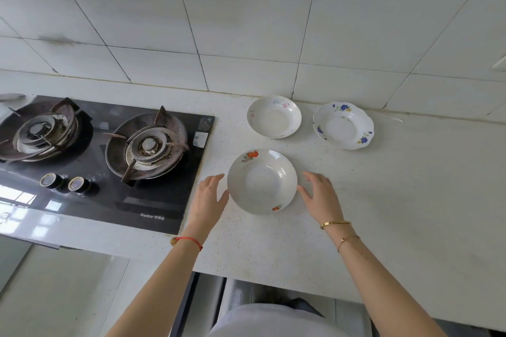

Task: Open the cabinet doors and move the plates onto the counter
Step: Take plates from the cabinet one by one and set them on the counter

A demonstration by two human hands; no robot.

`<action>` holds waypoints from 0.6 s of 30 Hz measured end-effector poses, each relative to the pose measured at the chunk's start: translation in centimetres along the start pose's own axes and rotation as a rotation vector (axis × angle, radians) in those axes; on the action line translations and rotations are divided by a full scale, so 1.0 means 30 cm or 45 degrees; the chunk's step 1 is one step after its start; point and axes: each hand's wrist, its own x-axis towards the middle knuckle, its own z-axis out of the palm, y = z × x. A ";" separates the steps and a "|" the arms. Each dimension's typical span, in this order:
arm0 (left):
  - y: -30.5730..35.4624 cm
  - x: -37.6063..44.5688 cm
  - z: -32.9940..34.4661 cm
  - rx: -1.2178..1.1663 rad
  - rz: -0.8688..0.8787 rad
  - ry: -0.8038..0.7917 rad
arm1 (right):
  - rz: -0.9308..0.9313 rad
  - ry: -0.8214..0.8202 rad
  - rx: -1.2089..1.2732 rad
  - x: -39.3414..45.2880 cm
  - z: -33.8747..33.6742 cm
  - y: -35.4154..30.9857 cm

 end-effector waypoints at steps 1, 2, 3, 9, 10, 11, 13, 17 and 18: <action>0.008 -0.018 -0.017 0.017 0.027 0.040 | -0.048 0.021 -0.020 -0.010 -0.020 -0.003; 0.015 -0.038 -0.033 0.030 0.051 0.080 | -0.093 0.040 -0.038 -0.023 -0.040 -0.008; 0.023 -0.061 -0.048 0.044 0.075 0.117 | -0.133 0.059 -0.052 -0.037 -0.059 -0.011; 0.066 -0.244 -0.105 0.120 0.219 0.281 | -0.313 0.130 -0.102 -0.166 -0.169 -0.009; 0.075 -0.282 -0.109 0.126 0.222 0.299 | -0.331 0.127 -0.114 -0.190 -0.185 -0.004; 0.086 -0.319 -0.110 0.132 0.224 0.314 | -0.344 0.121 -0.124 -0.213 -0.200 0.002; 0.107 -0.395 -0.107 0.139 0.227 0.350 | -0.374 0.101 -0.143 -0.262 -0.227 0.018; 0.130 -0.525 -0.092 0.122 0.218 0.411 | -0.425 0.090 -0.159 -0.345 -0.263 0.056; 0.130 -0.556 -0.086 0.124 0.218 0.425 | -0.436 0.087 -0.162 -0.365 -0.269 0.065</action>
